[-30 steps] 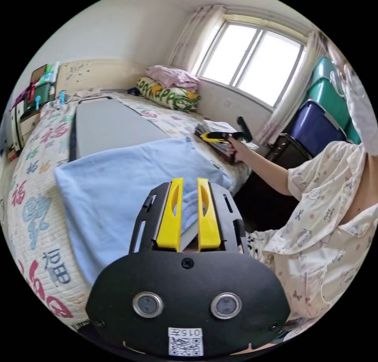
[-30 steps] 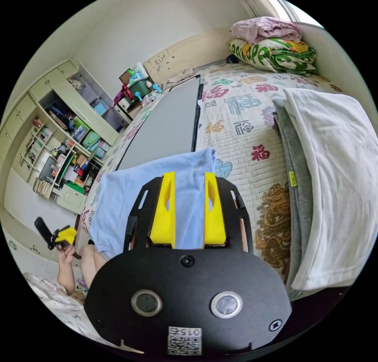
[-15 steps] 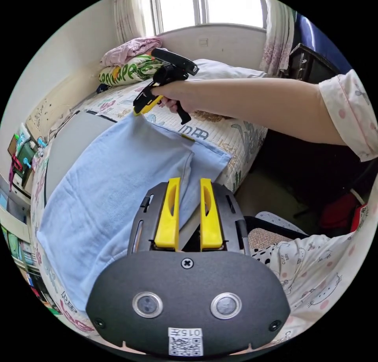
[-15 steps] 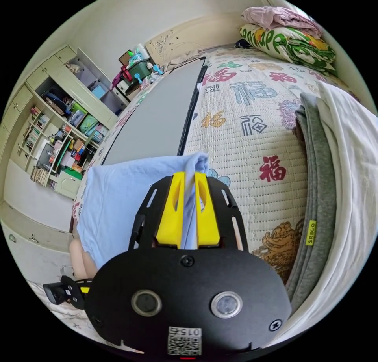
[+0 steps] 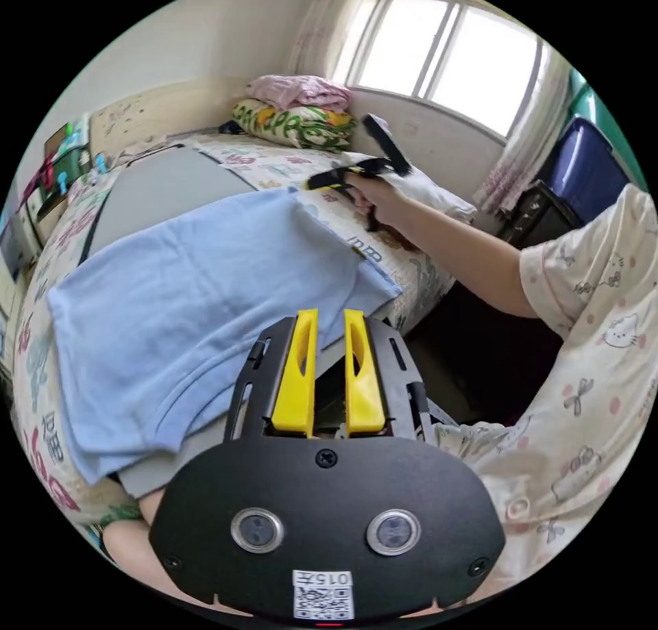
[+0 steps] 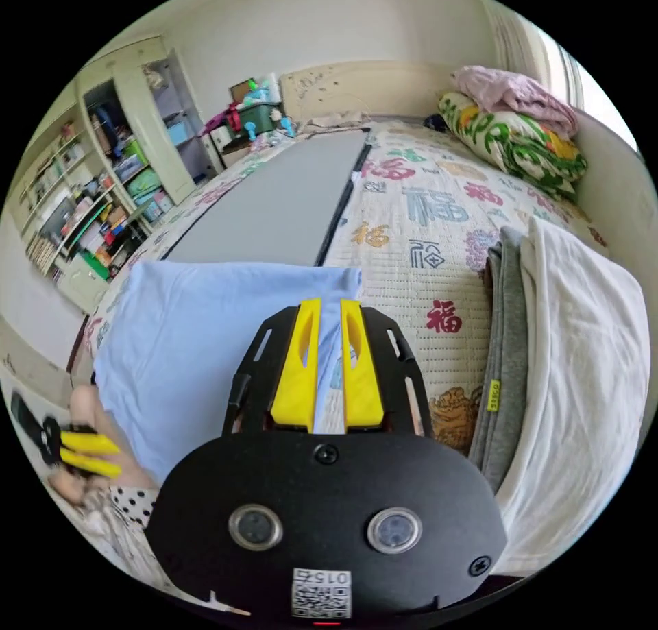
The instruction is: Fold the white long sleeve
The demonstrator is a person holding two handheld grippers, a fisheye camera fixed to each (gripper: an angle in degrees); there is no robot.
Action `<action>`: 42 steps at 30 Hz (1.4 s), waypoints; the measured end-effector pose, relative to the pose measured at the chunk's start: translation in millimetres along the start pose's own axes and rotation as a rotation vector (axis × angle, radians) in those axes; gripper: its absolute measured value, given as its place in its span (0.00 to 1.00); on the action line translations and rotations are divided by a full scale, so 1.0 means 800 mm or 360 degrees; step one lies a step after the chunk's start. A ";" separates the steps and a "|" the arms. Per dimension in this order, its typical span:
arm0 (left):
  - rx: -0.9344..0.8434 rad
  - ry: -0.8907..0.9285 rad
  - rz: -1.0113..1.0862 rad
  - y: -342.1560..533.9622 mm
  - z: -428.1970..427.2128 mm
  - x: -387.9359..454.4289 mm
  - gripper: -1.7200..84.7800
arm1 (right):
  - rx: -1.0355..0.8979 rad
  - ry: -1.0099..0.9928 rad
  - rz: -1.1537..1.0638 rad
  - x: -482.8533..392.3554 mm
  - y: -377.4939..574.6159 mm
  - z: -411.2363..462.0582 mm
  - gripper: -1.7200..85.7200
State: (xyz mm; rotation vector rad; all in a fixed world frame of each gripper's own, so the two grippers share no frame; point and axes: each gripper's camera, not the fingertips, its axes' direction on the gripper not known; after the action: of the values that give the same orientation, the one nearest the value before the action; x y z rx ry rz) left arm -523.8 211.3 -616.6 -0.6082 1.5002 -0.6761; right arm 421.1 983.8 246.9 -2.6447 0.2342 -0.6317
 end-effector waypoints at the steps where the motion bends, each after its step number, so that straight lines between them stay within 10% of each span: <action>1: 0.0023 -0.0065 -0.0096 0.020 -0.039 -0.026 0.10 | 0.0062 -0.0057 -0.0145 -0.026 0.041 -0.031 0.09; 10: -0.0062 -0.0370 -0.0158 0.072 -0.157 -0.099 0.11 | -0.0065 -0.0574 -0.0874 -0.278 0.306 -0.114 0.12; 20: -0.0162 -0.0629 -0.0048 0.055 -0.159 -0.092 0.09 | -0.0292 -0.0086 -0.1291 -0.388 0.404 -0.090 0.09; 42: -0.0144 -0.0520 -0.0178 0.010 -0.172 -0.145 0.09 | -0.0224 -0.0502 -0.0705 -0.355 0.251 -0.254 0.14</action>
State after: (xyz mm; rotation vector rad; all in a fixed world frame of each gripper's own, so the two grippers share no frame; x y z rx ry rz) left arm -656.6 308.0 -542.1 -0.8350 1.2031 -0.5650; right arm 62.5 803.2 214.8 -2.9042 -0.4238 -0.3232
